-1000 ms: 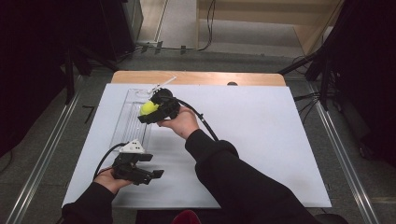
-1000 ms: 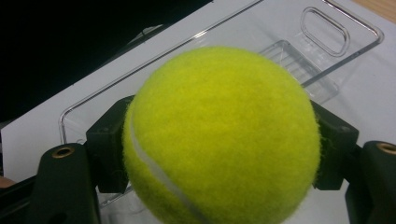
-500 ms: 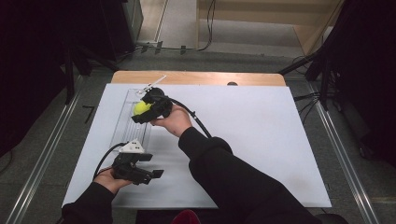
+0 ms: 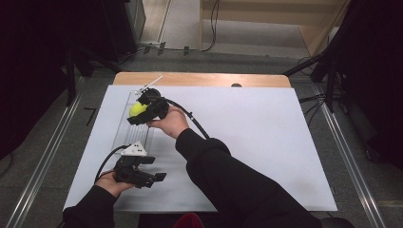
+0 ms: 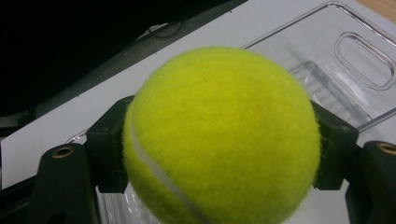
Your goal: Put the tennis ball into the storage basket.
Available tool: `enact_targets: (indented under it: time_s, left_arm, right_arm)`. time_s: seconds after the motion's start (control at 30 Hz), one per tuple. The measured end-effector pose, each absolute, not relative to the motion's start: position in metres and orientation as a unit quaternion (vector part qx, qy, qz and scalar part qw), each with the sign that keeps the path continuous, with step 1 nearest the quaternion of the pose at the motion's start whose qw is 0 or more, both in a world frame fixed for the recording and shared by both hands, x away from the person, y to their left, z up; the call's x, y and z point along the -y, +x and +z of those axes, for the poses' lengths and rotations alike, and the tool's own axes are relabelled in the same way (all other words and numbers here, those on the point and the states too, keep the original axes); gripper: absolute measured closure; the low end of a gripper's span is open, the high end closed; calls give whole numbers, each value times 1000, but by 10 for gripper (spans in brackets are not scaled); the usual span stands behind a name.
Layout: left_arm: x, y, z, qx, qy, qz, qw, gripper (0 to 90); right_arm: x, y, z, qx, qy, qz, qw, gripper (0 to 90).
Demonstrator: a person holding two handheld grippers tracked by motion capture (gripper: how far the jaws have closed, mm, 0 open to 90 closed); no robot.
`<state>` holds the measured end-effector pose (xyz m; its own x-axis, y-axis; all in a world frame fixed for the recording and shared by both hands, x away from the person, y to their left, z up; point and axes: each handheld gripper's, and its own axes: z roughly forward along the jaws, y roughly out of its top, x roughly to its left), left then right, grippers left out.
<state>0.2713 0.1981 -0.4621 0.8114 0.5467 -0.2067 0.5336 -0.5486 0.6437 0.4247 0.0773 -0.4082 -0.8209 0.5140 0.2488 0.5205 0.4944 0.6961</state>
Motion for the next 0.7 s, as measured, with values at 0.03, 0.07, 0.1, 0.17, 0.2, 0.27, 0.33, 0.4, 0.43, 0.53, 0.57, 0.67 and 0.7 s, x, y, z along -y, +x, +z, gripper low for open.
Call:
enact_targets:
  time_s: [0.03,0.07,0.1,0.17,0.2,0.27,0.33,0.4,0.43,0.53,0.57,0.67,0.7]
  left_arm:
    - [-198,271,-462,-307,880,9,362,213]
    - [-198,272,-462,-306,880,9,363,212]
    - [-198,272,-462,-306,880,9,363,212]
    - [-198,272,-462,-306,880,9,363,213]
    - [-198,272,-462,-306,880,9,362,212]
    - [-198,271,-462,-307,880,8,363,212]
    - [-198,271,-462,-307,880,9,362,212]
    - [-198,271,-463,-306,880,9,363,212]
    - [-198,271,-463,-306,880,9,363,212]
    - [-198,271,-462,-306,881,10,362,212]
    - [-198,271,-462,-306,881,10,362,212]
    - [-198,271,-462,-305,881,10,362,212]
    - [-198,271,-462,-305,881,10,362,213]
  right_arm:
    - [-77,425,-408,864,-299,-404,4,228]
    - [-80,425,-409,865,-299,-403,4,228]
    - [-80,425,-409,865,-299,-403,4,228]
    - [-82,426,-410,865,-298,-404,7,228]
    - [-83,426,-410,865,-298,-404,8,228]
    - [-86,427,-411,865,-298,-405,9,227]
    - [-88,427,-411,865,-298,-404,8,227]
    - [-90,428,-411,863,-297,-408,10,227]
    - [-90,428,-411,863,-297,-408,10,227]
    - [-92,430,-413,861,-301,-409,12,227]
    - [-92,431,-414,862,-300,-408,11,227]
    - [-94,431,-415,862,-302,-407,12,227]
    - [-95,432,-416,862,-301,-408,12,227]
